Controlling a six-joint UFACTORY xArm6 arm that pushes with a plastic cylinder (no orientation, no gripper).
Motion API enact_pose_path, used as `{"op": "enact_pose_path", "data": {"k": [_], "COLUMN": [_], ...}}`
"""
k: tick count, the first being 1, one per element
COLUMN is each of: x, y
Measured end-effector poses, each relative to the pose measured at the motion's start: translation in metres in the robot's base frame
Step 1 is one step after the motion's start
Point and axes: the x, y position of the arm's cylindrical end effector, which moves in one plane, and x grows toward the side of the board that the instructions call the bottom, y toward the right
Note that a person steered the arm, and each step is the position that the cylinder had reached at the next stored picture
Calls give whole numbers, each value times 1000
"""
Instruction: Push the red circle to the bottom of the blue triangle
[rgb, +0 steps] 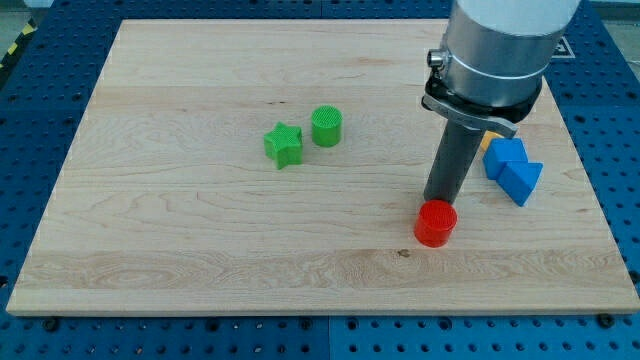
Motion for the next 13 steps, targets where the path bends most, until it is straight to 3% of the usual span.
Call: {"op": "enact_pose_path", "data": {"k": [1, 2, 3, 5, 9, 11, 12, 13], "x": [-11, 23, 44, 34, 52, 26, 26, -10], "y": [-43, -86, -68, 27, 27, 69, 26, -14]}}
